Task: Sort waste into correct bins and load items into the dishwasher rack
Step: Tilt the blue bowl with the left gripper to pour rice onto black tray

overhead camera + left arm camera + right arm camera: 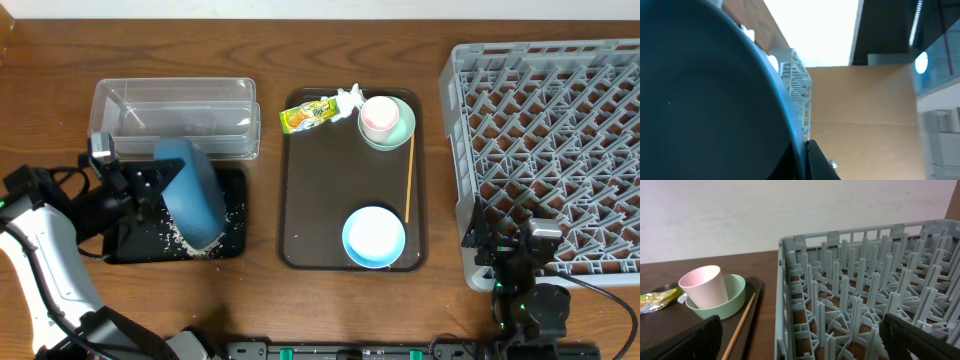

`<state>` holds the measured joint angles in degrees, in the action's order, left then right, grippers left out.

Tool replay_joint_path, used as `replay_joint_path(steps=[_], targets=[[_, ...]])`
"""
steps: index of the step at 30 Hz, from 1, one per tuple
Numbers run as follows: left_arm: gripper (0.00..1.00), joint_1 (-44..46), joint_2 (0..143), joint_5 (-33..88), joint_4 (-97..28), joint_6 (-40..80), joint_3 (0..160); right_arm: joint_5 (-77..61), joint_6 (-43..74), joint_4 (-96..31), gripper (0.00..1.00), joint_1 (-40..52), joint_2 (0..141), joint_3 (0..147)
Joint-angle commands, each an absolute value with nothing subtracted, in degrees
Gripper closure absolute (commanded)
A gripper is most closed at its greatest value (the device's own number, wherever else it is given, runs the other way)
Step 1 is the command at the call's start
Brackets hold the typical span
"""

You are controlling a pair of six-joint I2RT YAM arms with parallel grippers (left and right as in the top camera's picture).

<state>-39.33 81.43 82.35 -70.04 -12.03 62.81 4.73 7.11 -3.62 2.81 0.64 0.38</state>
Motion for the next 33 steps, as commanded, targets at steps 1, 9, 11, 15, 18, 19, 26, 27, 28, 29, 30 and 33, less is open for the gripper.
replay_joint_path(steps=[1, 9, 11, 15, 18, 19, 26, 27, 28, 29, 30, 33], targets=[[0.94, -39.5, 80.7, 81.6, -71.5, -12.9, 63.1, 5.3, 6.8, -3.8, 0.01, 3.3, 0.6, 0.3], [0.94, -39.5, 80.7, 78.0, -67.2, -9.8, 63.0, 5.3, 6.8, -3.8, 0.01, 3.3, 0.6, 0.3], [0.94, -39.5, 80.7, 76.4, -65.7, -7.0, 63.1, 5.3, 6.8, -3.8, 0.01, 3.3, 0.6, 0.3], [0.94, -39.5, 80.5, 77.4, -66.5, -9.5, 63.1, 5.3, 6.8, -3.8, 0.01, 3.3, 0.6, 0.3], [0.94, -39.5, 80.5, 76.9, -68.8, -7.6, 63.1, 5.3, 6.8, -3.8, 0.01, 3.3, 0.6, 0.3], [0.94, -39.5, 80.4, 77.5, -68.8, -8.9, 63.1, 5.3, 6.8, -3.8, 0.01, 3.3, 0.6, 0.3], [0.94, -39.6, 79.3, 85.6, -73.0, -22.3, 63.1, 5.3, 6.8, -3.8, 0.01, 3.3, 0.6, 0.3], [0.94, -39.6, 79.3, 84.6, -71.0, -21.0, 63.1, 5.3, 6.8, -3.8, 0.01, 3.3, 0.6, 0.3], [0.94, -39.6, 79.4, 83.9, -71.5, -17.5, 63.1, 5.3, 6.8, -3.8, 0.01, 3.3, 0.6, 0.3], [0.94, -39.5, 79.3, 83.8, -73.4, -15.3, 63.1, 5.3, 6.8, -3.8, 0.01, 3.3, 0.6, 0.3], [0.94, -39.5, 79.2, 84.1, -74.3, -16.2, 63.1, 5.3, 6.8, -3.8, 0.01, 3.3, 0.6, 0.3], [0.94, -39.5, 79.0, 81.1, -70.4, -16.6, 63.2, 5.3, 6.8, -3.8, 0.01, 3.3, 0.6, 0.3]])
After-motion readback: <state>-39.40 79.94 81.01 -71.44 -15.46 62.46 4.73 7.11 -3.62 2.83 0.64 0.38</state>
